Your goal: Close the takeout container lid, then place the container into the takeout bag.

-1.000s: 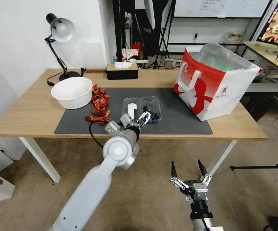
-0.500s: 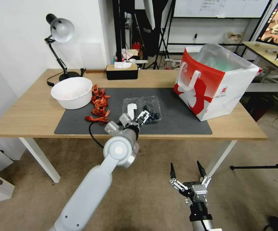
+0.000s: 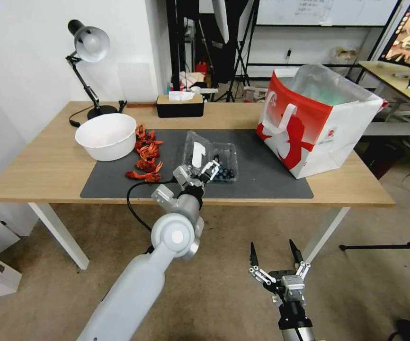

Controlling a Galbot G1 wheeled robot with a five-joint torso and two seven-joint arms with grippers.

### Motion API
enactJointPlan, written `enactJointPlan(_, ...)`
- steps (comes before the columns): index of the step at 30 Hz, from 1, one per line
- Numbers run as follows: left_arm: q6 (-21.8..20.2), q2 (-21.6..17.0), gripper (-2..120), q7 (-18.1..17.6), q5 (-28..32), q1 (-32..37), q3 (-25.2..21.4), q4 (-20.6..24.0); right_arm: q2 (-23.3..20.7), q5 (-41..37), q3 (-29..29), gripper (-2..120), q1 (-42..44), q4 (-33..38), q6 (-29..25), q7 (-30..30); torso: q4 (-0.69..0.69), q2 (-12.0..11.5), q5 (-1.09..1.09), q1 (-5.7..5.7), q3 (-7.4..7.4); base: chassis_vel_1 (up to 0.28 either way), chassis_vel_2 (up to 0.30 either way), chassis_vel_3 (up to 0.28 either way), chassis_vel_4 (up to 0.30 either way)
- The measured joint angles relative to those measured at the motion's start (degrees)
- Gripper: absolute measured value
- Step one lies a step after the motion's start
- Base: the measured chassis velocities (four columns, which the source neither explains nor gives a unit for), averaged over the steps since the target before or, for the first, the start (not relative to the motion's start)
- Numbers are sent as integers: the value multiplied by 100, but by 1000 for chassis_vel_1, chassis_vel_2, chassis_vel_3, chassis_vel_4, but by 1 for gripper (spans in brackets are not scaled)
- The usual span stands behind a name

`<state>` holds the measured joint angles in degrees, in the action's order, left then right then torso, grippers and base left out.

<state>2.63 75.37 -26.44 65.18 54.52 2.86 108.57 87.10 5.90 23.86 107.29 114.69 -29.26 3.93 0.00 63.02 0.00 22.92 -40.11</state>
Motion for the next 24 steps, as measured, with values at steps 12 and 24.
enactJointPlan(12, 207, -91, 100, 719, -1050, -7, 235, -31, -28, 9, 28, 100, 70, 108, -33, 3, 0, 0, 0, 0, 0, 0, 0, 0, 0)
enactJointPlan(24, -140, 26, 100, 1130, -917, -648, 655, -534, -64, 5, 98, 100, 163, 248, -68, 10, 0, 0, 1, 0, 0, 0, 0, 0, 0)
